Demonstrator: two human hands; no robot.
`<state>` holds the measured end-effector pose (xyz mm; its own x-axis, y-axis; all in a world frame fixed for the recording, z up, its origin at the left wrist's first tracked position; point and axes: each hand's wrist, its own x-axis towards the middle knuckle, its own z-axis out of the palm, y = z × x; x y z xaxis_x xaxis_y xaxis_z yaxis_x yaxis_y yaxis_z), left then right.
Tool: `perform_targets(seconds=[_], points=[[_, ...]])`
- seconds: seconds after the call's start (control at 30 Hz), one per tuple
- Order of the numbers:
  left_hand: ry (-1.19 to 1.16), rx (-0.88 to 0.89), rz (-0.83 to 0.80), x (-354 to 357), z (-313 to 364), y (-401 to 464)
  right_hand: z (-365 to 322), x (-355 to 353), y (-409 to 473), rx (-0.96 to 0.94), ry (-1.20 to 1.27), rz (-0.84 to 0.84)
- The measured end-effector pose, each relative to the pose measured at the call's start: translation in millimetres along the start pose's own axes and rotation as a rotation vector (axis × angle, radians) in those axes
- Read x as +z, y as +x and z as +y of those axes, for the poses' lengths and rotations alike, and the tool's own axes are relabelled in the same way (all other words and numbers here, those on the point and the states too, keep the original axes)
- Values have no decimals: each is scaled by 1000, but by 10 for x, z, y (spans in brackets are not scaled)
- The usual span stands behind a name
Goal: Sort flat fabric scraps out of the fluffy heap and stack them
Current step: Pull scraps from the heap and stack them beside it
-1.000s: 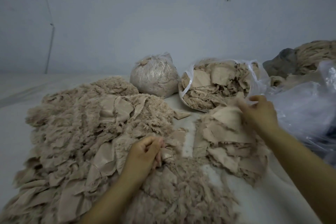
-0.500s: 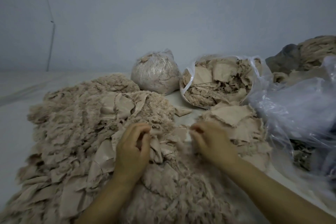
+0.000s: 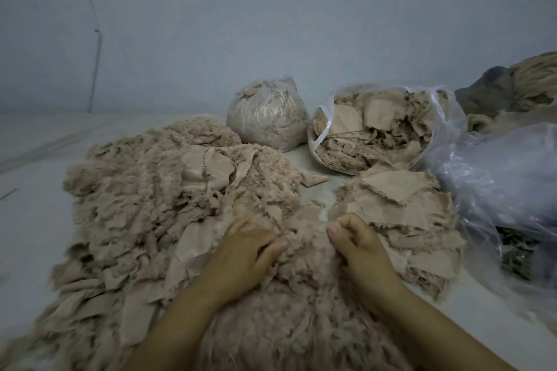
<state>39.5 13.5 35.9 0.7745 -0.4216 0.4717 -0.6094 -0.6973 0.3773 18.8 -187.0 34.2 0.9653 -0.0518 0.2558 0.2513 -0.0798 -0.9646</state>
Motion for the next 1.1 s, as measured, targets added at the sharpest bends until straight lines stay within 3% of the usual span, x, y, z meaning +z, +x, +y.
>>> perform_targets(seconds=[0.17,0.27,0.37,0.43,0.5,0.6,0.7,0.77,0.87,0.97,1.03,1.1], points=[[-227,-6,23,86,86,13,5,41,-83,175,-10,-214],[-121,-89,-33,73,22,13,9,-7,-10,146,88,-3],[-109,-300,114,24,-144,9,-4,-157,99,239,303,167],[-75,-227,172,47,-67,-4,17,-201,97,244,304,183],[-68,-122,104,116,94,-5,31,-170,68,199,297,137],[-171,-163,-141,222,178,0,-5,-90,38,115,344,94],[108,-110,-253,249,110,24,-4,-144,71,92,384,223],[86,-171,-229,250,77,12,-9,-197,75,21,343,305],[-157,-174,-123,226,121,2,-32,-201,61,-83,299,365],[-689,-226,13,162,267,22,-3,-126,-6,-176,5,312],[-996,-347,-48,96,316,38,12,-30,-87,-289,-179,235],[-1072,-439,-198,83,356,20,28,66,-163,-442,-351,125]])
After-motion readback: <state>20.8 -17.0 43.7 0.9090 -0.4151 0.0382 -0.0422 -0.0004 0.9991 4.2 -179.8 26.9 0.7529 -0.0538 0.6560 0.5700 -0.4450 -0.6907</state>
